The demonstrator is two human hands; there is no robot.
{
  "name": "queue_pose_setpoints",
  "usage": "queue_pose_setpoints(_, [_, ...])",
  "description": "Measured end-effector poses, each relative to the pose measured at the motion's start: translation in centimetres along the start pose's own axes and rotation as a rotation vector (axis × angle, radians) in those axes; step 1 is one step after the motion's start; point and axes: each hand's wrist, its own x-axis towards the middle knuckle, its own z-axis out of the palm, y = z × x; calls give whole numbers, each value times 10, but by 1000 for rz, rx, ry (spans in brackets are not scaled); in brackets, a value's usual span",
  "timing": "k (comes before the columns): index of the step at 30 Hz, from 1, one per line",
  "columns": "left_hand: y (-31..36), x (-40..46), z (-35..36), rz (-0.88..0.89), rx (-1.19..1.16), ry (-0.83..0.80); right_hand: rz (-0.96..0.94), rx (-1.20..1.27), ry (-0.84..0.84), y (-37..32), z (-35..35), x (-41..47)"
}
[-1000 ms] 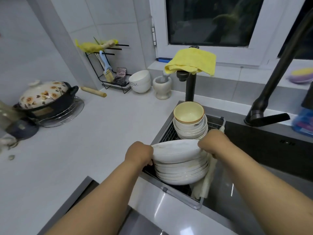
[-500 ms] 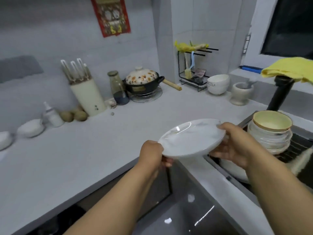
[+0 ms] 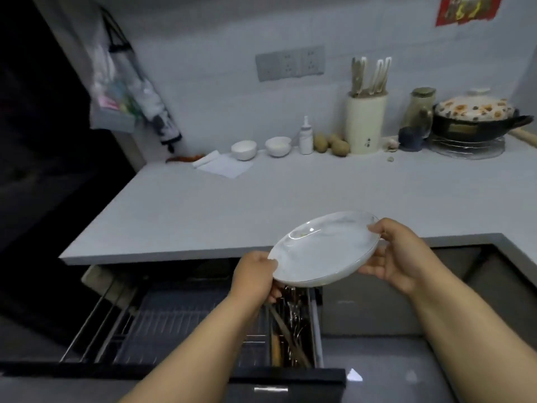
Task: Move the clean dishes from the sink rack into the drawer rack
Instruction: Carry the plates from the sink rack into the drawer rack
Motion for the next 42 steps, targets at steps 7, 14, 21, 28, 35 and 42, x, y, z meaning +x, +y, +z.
queue_pose_setpoints(7, [-93,-19,-163,-70,148,440,178,-97,-178,72,142,12])
queue_pose_setpoints(14, [-158,-41,-264,-239,245,609,320,-165,-243,140,242,37])
queue_pose_setpoints(21, [-205,-35,-320,-319,417,603,392,-271,-262,203,318,83])
queue_pose_setpoints(28, [-236,17,-368,-447,697,507,455,-398,-298,261,396,154])
queue_pose_setpoints(35, [-277,72,-395,-399,948,416,461,-550,-326,323,459,217])
queue_pose_setpoints(42, [-306,82,-398,-302,1026,388,459,-566,-274,367,512,250])
